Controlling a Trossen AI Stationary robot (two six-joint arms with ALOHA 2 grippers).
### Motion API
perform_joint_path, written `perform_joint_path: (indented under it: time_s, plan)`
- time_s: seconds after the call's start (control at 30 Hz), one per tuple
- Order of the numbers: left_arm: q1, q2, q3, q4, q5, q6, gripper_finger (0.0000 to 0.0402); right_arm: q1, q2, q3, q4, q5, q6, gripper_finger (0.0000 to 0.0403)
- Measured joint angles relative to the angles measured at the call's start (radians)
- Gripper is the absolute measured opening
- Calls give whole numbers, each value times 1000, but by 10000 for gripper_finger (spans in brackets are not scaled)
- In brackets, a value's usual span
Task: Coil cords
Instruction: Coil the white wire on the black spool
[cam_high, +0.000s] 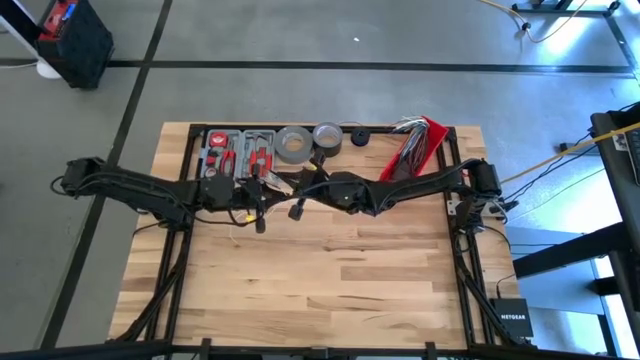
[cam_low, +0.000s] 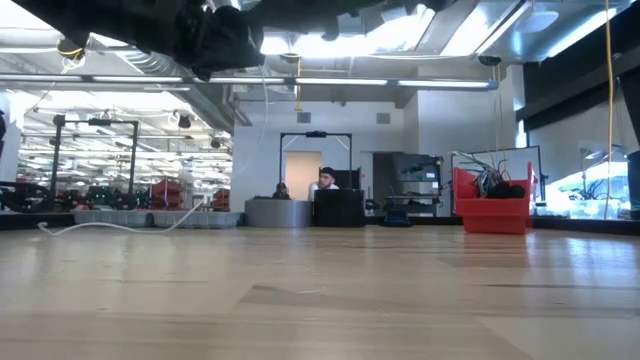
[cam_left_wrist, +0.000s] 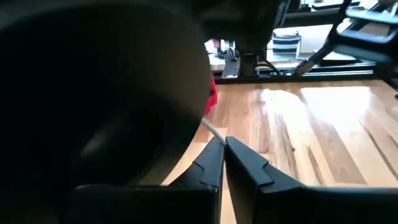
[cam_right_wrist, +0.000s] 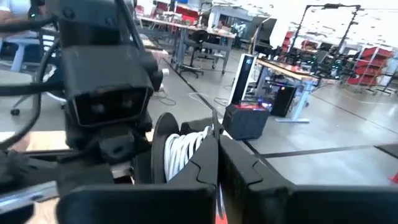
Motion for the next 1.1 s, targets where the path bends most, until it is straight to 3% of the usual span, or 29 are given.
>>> perform_joint_path:
  time_s: [0.83, 1.1]
  plan:
    - [1, 12, 1, -98, -3, 55, 8, 174, -72, -1, 165, 233, -297, 5]
    - [4, 12, 0, -194, -6, 159, 8, 221, -89, 0, 187, 271, -370, 5]
